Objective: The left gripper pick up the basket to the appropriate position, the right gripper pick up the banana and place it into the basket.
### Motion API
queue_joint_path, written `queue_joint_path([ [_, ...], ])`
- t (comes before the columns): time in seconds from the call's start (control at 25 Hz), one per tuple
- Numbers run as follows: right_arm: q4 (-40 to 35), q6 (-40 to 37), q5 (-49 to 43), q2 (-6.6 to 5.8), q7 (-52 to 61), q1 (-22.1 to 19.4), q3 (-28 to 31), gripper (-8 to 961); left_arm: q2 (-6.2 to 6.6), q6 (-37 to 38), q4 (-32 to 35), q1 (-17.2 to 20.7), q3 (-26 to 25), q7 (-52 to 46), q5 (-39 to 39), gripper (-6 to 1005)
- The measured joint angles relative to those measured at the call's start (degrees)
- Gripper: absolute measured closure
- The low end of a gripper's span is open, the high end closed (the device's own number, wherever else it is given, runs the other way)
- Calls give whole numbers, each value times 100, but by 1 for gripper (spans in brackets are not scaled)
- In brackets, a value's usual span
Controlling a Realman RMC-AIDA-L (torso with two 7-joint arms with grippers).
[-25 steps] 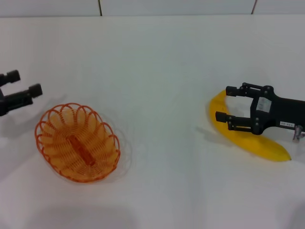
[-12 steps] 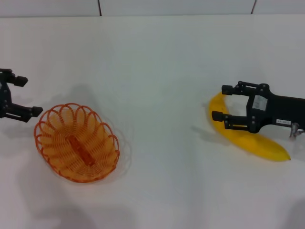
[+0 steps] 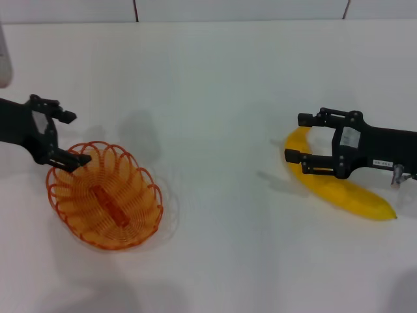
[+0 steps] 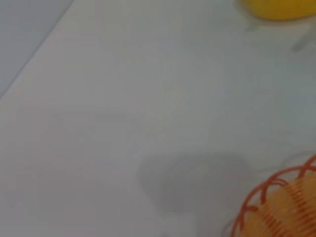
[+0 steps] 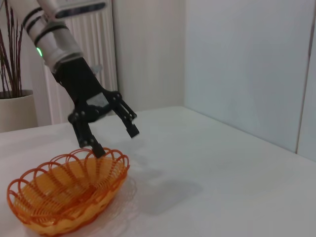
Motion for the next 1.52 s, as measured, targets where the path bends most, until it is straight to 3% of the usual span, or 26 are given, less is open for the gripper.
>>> queue_joint_path([
  [0.36, 0, 0, 1, 0, 0, 2, 0, 164, 2, -233, -537, -265, 45, 206, 1, 148],
  [1.08, 9, 0, 6, 8, 6, 25, 0, 164, -25, -695, -731, -290, 472, 87, -111, 171],
  [1.32, 15, 0, 7, 9, 8, 25, 0, 164, -23, -660, -820, -324, 496, 100, -113, -1],
  [1.52, 2, 0, 16, 9, 9, 12, 1, 165, -20, -655, -836, -344, 497, 91, -113, 1],
])
